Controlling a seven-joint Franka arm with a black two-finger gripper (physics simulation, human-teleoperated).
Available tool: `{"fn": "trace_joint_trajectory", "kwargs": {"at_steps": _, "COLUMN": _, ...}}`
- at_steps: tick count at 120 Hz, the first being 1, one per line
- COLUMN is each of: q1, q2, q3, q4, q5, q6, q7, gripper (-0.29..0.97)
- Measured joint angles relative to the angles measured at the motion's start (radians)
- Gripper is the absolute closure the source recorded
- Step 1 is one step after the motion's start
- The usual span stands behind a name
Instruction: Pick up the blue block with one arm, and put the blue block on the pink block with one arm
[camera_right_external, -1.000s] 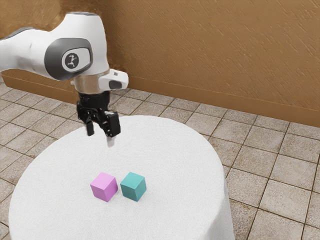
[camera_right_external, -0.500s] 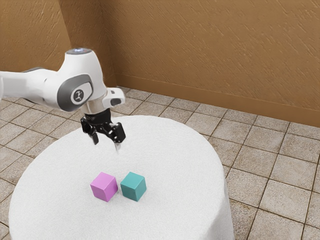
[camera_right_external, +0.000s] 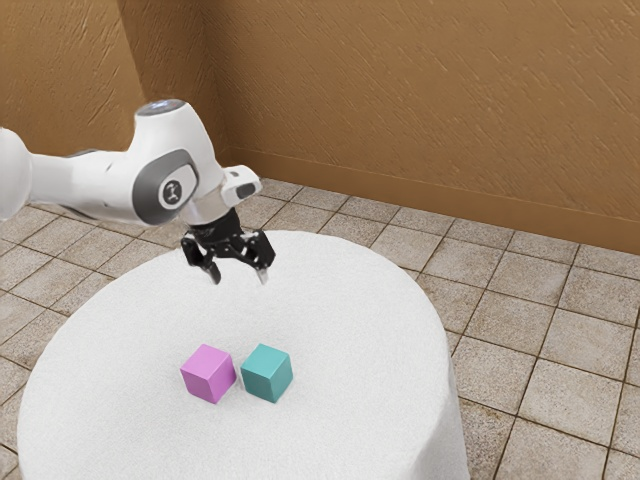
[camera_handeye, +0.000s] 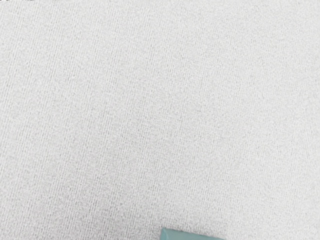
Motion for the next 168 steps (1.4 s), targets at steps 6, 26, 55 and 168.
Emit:
{"fn": "trace_joint_trajectory", "kwargs": {"at_steps": 6, "q1": 0.021, "q2": 0.015, "q3": -0.047, "q4": 0.02, "q5": -0.014, "q6": 0.004, "q7": -0.008, "gripper": 0.0}}
{"fn": "trace_joint_trajectory", "kwargs": {"at_steps": 26, "q1": -0.075, "q2": 0.083, "q3": -0.088, "q4": 0.026, "q5": 0.007, "q6": 0.006, "q7": -0.024, "gripper": 0.0}}
{"fn": "trace_joint_trajectory", "kwargs": {"at_steps": 55, "q1": -0.069, "q2": 0.15, "q3": -0.071, "q4": 0.004, "q5": 0.146, "q6": 0.003, "q7": -0.036, "gripper": 0.0}}
{"fn": "trace_joint_trajectory", "kwargs": {"at_steps": 168, "q1": -0.069, "q2": 0.133, "q3": -0.069, "q4": -0.162, "q5": 0.197, "q6": 0.171, "q7": -0.024, "gripper": 0.08}}
